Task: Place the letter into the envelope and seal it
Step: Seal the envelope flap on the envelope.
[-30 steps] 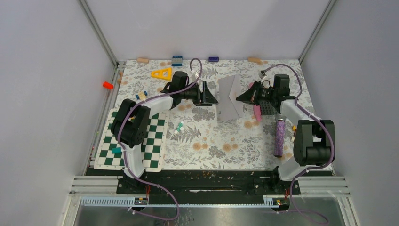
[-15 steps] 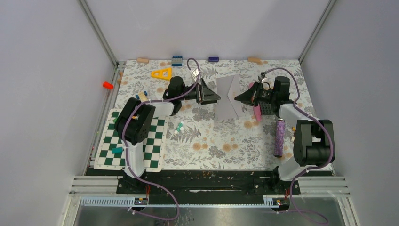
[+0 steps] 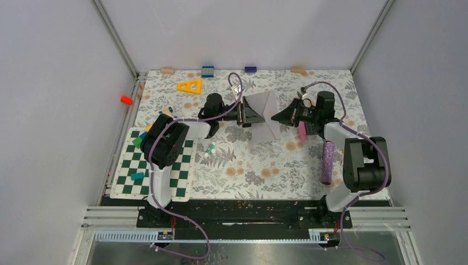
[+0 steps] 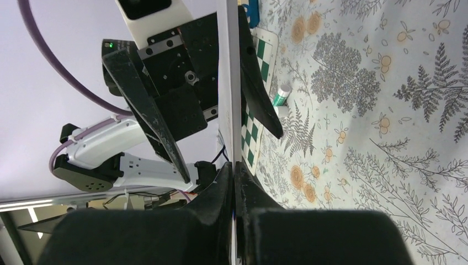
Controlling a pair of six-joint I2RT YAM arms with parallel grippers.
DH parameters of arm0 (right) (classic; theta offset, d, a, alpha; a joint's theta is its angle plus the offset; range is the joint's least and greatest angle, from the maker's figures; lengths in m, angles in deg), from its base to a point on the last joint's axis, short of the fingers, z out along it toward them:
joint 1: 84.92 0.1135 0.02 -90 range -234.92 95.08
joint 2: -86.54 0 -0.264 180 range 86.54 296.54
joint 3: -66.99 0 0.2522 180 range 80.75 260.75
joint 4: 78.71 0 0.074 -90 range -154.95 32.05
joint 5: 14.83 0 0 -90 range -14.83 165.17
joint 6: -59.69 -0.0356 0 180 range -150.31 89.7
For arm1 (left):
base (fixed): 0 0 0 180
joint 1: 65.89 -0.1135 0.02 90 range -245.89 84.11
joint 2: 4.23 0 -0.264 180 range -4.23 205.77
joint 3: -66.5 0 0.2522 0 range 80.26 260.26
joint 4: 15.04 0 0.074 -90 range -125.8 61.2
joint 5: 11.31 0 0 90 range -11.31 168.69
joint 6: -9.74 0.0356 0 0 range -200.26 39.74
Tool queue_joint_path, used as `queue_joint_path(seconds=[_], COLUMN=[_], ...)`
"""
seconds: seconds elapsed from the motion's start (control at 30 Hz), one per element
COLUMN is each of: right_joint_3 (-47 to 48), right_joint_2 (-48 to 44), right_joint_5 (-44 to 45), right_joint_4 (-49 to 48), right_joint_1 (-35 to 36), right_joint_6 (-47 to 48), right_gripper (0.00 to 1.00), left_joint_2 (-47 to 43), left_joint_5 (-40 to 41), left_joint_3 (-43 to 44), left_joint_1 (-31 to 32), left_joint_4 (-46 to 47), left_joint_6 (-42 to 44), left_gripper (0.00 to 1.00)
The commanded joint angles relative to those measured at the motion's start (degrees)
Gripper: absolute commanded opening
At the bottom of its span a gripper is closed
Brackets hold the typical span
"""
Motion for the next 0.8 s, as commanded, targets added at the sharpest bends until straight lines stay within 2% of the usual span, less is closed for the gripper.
queue_joint_path(seconds=[0.0, 0.2, 0.6, 0.7, 0.77], right_joint_3=[0.1, 0.3, 0.6, 0.7, 0.8], right_joint_2=[0.3, 0.7, 0.6, 0.7, 0.7], right_joint_5=[-1.4, -1.0, -0.6, -0.7, -0.7], right_joint_4=[1.6, 5.0, 6.0, 6.0, 6.0], right_joint_1=[1.1, 1.3, 2.7, 2.7, 2.7], right_joint_6=[3.4, 6.4, 7.4, 7.4, 7.4], right_gripper=[0.0, 0.0, 0.0, 0.0, 0.0], left_joint_2=[0.1, 1.1, 2.3, 2.5, 2.6], left_joint_5=[-1.6, -1.9, -2.3, -2.4, -2.5], left_joint_3=[3.0, 3.8, 4.5, 4.6, 4.7], left_joint_1=[-0.1, -0.1, 0.0, 0.0, 0.0], left_joint_4=[4.1, 5.5, 4.2, 3.9, 3.8], left_joint_6=[-0.6, -2.4, -2.0, -1.9, -1.9], left_gripper=[0.76, 0.62, 0.45, 0.28, 0.12])
